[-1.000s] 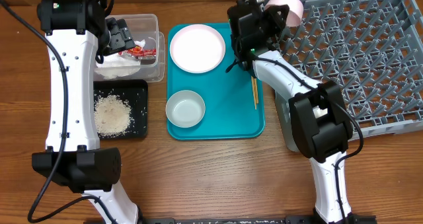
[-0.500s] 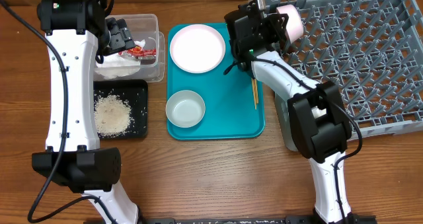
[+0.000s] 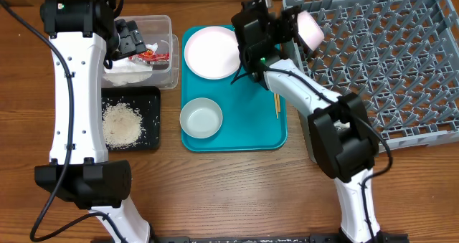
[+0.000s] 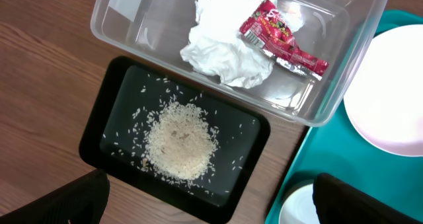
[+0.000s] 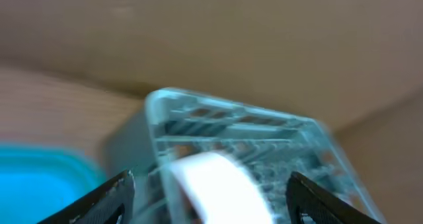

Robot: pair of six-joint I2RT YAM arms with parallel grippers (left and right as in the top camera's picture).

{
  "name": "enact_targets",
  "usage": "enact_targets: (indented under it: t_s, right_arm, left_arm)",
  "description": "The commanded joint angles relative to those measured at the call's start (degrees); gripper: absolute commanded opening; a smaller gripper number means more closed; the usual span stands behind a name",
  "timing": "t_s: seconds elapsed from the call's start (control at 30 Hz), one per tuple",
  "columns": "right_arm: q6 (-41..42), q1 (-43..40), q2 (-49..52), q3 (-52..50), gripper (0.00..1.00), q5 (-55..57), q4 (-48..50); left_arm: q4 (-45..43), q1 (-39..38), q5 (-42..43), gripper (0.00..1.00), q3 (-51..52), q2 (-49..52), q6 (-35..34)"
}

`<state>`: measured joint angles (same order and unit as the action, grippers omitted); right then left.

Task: Sort waste into correct bins and load items into the dishwasher
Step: 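Move the right gripper to the pale bowl and grasp its rim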

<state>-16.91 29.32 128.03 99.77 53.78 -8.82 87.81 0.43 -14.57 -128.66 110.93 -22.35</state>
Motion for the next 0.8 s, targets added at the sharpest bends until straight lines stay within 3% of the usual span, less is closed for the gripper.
enact_targets:
  t_s: [0.0, 0.07, 0.1, 0.13, 0.33, 0.4, 0.5, 0.6, 0.77]
  right_arm:
    - [11.98, 1.42, -7.54, 0.83, 0.75, -22.16, -7.67]
    - [19.34, 1.46, -9.49, 0.83, 0.75, -37.27, -15.15]
    - [22.1, 1.46, -10.21, 0.83, 0.8, -44.78, -18.84]
    - [23.39, 1.46, -10.82, 0.83, 0.86, -52.28, -22.14]
    - [27.5, 1.46, -11.58, 0.79, 0.87, -83.01, -33.48]
    - [30.47, 1.77, -11.54, 0.44, 0.86, -84.48, -35.74]
    - [39.56, 2.8, -11.54, -1.62, 0.72, -78.62, -37.09]
    - [48.78, 4.39, -11.37, -4.2, 0.72, -70.58, -38.14]
    - [52.43, 7.39, -10.99, -7.39, 0.71, -62.53, -37.57]
  left_arm:
    - [-0.02, 0.31, 0.04, 1.0, -0.33, 0.44, -0.39]
    - [-0.02, 0.28, 0.04, 1.0, -0.33, 0.44, -0.39]
    - [-0.02, 0.28, 0.04, 1.0, -0.33, 0.44, -0.39]
    - [-0.02, 0.31, 0.04, 1.0, -0.33, 0.44, -0.42]
    - [-0.02, 0.31, 0.04, 1.0, -0.33, 0.44, -0.39]
    - [-0.02, 0.31, 0.04, 1.0, -0.33, 0.44, -0.39]
    - [-0.02, 0.31, 0.04, 1.0, -0.33, 0.44, -0.39]
    - [-0.02, 0.31, 0.04, 1.0, -0.33, 0.44, -0.42]
    - [-0.02, 0.31, 0.04, 1.0, -0.33, 0.44, -0.42]
